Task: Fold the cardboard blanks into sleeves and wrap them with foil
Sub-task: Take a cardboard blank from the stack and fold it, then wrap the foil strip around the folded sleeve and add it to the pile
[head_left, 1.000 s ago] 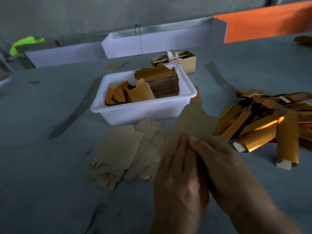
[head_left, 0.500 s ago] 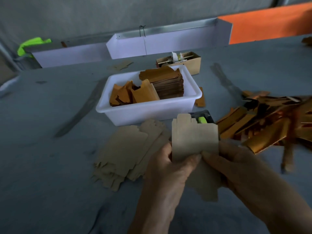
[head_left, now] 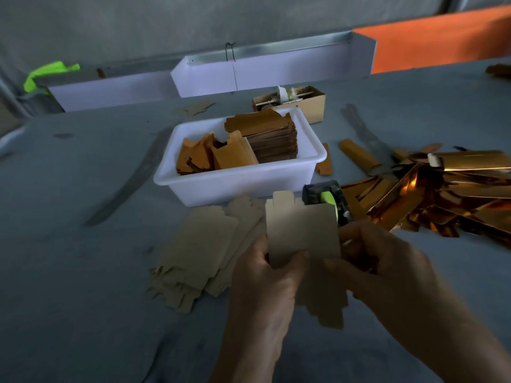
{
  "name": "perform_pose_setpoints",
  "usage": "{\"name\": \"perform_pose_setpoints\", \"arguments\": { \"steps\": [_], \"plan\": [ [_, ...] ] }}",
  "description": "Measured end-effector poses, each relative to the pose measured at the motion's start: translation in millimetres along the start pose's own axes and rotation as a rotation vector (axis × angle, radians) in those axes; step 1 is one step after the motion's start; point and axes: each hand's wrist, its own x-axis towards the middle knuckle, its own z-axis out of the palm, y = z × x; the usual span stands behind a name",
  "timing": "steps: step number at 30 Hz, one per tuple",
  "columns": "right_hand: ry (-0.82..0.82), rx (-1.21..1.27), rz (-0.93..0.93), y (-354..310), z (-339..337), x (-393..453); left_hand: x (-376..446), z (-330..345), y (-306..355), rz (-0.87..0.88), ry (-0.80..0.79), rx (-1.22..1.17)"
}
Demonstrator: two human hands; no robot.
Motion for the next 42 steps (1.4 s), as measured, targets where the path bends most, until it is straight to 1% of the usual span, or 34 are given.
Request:
{"name": "perform_pose_setpoints", "arguments": {
  "steps": [3, 5, 7, 9, 12, 14, 16, 18, 20, 22, 23, 25, 27, 29, 31, 33, 35, 38, 39, 41, 42],
  "plan": [
    [0.013, -0.032, -0.045, -5, 3, -2, 0, 0, -2, 0.046, 0.032, 0.085],
    [-0.051, 0.039, -0.053, -10, 6, -3, -1, 1, -1, 0.047, 0.019, 0.109],
    [-0.104, 0.145, -0.053, -12, 10, -5, -5, 3, 3, 0.019, -0.051, 0.054],
    [-0.085, 0.204, -0.044, -12, 12, -6, -8, 2, 7, -0.007, -0.097, -0.017],
    [-0.053, 0.189, -0.036, -5, 13, -4, -7, -3, 8, -0.062, -0.202, -0.047],
    [-0.069, 0.177, -0.02, -3, 13, -2, -7, -6, 9, -0.04, -0.275, -0.024],
    [-0.102, 0.227, 0.022, -3, 11, -1, -7, -7, 10, 0.027, -0.263, 0.031],
    [-0.127, 0.238, 0.05, -8, 8, -2, -7, -7, 8, 0.048, -0.24, 0.052],
    [-0.036, 0.176, 0.052, -8, 3, -3, -6, -10, 8, 0.017, -0.27, 0.035],
    [0.082, 0.105, 0.066, -6, -3, -2, -7, -12, 11, -0.015, -0.361, 0.046],
    [0.1, 0.12, 0.091, -6, -4, -2, -8, -13, 12, -0.026, -0.412, 0.044],
    [0.045, 0.215, 0.136, -5, -4, -1, -10, -14, 15, -0.034, -0.463, 0.042],
    [-0.006, 0.314, 0.163, -4, -1, -1, -10, -12, 15, -0.057, -0.427, 0.047],
    [-0.008, 0.381, 0.185, -2, 3, -2, -10, -11, 15, -0.075, -0.353, 0.068],
    [0.013, 0.429, 0.206, 1, 5, -1, -11, -9, 14, -0.051, -0.285, 0.087],
    [0.044, 0.495, 0.232, 2, 8, 0, -13, -5, 10, 0.013, -0.194, 0.13],
    [0.067, 0.557, 0.252, 3, 11, 1, -13, -2, 8, 0.079, -0.071, 0.183],
    [0.109, 0.609, 0.276, 2, 15, 1, -15, 4, 4, 0.227, 0.015, 0.283],
    [0.125, 0.603, 0.275, 2, 17, 1, -17, 6, 3, 0.301, 0.038, 0.358],
    [0.145, 0.598, 0.271, -2, 18, 2, -19, 11, 3, 0.537, 0.1, 0.699],
    [0.152, 0.591, 0.268, -3, 18, 3, -21, 15, 3, 0.599, 0.089, 0.859]
  ]
}}
